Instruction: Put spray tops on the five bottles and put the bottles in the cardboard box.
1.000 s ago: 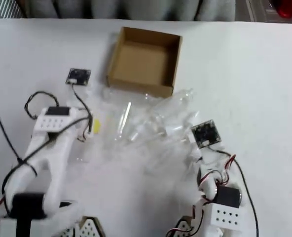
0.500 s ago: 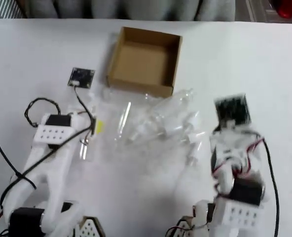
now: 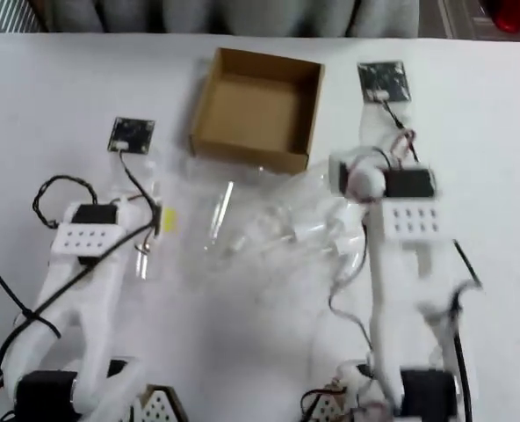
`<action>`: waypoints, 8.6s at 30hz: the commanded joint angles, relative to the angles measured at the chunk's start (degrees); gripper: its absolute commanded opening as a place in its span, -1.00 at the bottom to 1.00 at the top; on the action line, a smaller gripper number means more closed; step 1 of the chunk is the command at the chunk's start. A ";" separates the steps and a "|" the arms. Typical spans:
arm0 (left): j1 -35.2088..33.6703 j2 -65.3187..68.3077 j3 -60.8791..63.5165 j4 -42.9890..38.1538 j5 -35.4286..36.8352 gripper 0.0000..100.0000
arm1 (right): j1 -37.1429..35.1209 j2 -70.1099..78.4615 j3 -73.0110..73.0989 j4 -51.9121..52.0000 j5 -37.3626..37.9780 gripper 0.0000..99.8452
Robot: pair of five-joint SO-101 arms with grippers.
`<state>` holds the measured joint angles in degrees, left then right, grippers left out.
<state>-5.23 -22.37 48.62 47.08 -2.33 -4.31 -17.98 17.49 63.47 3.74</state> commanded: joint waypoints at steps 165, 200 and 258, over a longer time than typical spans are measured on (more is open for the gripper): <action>-0.48 -3.30 0.70 -4.22 -0.35 -0.95 | 3.65 3.74 28.75 -3.38 -1.14 -0.62; 2.33 -26.68 1.23 3.08 0.18 -0.95 | 10.24 -24.13 20.84 12.00 11.16 -0.97; 26.59 -51.38 29.71 -36.31 0.18 -0.96 | -24.57 -16.48 -25.23 -18.07 -11.69 -0.97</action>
<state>20.79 -72.31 79.38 13.32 -2.42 -28.40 -33.63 -8.70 47.38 -7.60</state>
